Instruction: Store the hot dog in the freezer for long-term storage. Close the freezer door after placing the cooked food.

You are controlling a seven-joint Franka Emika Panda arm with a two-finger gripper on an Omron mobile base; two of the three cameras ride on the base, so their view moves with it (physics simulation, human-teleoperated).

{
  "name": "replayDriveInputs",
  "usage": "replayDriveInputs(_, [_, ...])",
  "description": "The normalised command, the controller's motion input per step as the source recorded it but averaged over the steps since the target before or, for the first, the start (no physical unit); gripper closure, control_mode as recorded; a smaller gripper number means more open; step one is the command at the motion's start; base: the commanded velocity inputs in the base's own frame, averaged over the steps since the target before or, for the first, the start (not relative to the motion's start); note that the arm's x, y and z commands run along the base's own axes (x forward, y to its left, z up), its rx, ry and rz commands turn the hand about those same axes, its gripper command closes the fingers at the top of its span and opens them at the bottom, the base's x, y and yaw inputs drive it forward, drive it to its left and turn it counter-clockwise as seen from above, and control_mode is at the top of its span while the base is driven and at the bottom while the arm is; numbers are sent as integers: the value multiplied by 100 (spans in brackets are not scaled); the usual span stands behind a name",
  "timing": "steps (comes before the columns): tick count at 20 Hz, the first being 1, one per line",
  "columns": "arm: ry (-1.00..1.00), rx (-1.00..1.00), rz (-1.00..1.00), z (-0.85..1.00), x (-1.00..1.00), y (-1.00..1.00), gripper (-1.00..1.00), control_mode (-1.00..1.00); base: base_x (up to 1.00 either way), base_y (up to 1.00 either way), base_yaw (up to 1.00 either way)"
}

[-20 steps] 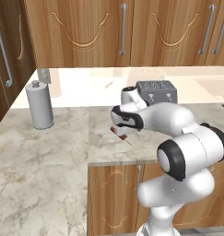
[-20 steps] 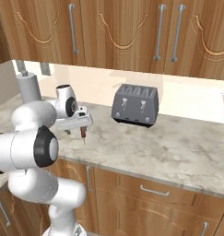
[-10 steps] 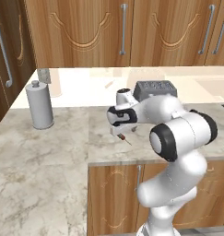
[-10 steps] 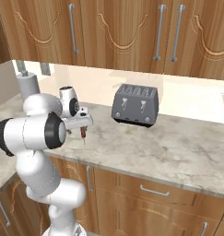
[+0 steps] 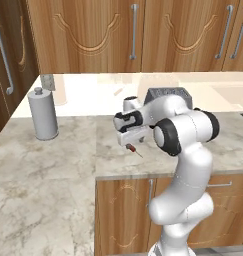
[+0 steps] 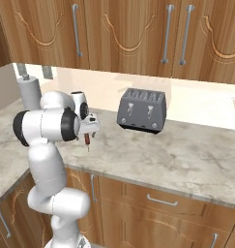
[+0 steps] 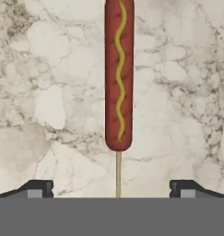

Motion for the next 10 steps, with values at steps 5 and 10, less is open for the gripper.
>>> replayDriveInputs(5, [6, 0, 3, -40, 26, 0, -100, -100, 0, 0, 0])
replayDriveInputs(10, [2, 0, 2, -46, 15, 0, -100, -100, 0, 0, 0])
